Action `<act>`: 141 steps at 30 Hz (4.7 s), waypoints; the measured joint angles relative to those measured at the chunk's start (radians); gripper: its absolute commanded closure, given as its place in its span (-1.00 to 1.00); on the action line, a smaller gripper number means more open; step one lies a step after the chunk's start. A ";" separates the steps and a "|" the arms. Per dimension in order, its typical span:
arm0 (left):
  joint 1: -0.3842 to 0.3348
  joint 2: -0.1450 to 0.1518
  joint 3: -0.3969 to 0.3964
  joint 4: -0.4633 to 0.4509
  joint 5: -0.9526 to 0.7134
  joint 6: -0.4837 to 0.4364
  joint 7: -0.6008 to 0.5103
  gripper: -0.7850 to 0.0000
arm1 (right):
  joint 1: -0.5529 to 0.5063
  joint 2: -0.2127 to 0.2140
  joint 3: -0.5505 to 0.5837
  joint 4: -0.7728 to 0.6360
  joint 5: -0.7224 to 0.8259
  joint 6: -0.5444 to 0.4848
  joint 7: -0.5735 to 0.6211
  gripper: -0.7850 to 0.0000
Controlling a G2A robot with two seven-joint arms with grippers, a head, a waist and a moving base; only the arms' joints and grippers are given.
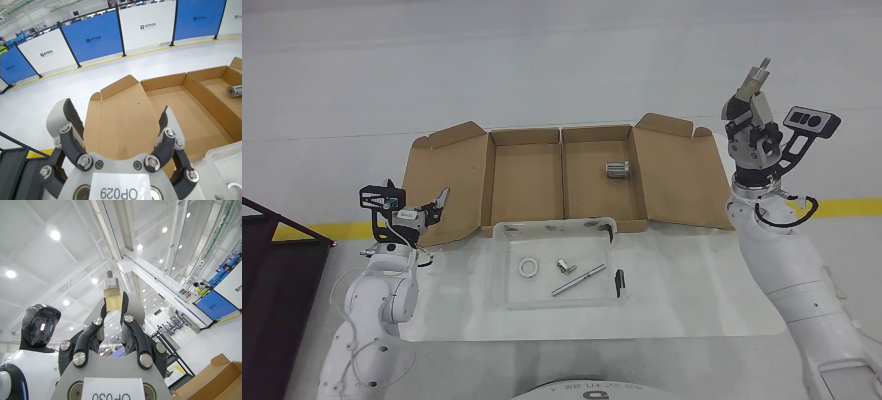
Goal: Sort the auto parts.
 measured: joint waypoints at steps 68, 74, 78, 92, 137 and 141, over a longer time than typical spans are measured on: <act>0.000 0.000 0.000 0.000 0.000 0.000 0.000 -1.00 | 0.299 -0.176 -0.376 0.413 -2.165 0.905 -0.974 1.00; 0.000 0.000 0.000 0.000 0.000 0.000 0.000 -1.00 | 0.287 -0.175 -0.372 0.405 -2.205 0.847 -0.943 1.00; 0.000 0.000 0.000 0.000 0.000 0.000 0.000 -1.00 | 0.279 -0.175 -0.370 0.401 -2.213 0.806 -0.913 1.00; 0.000 0.000 0.000 0.000 0.000 0.000 0.000 -1.00 | 0.259 -0.178 -0.338 0.385 -2.179 0.691 -0.898 -0.66; 0.000 0.000 0.000 0.000 0.000 0.000 0.000 -1.00 | 0.028 -0.034 -0.010 0.152 -1.427 0.000 -0.745 -1.00; 0.000 0.000 0.000 0.000 0.000 0.000 0.000 -1.00 | 0.028 -0.034 -0.010 0.152 -1.427 0.000 -0.745 -1.00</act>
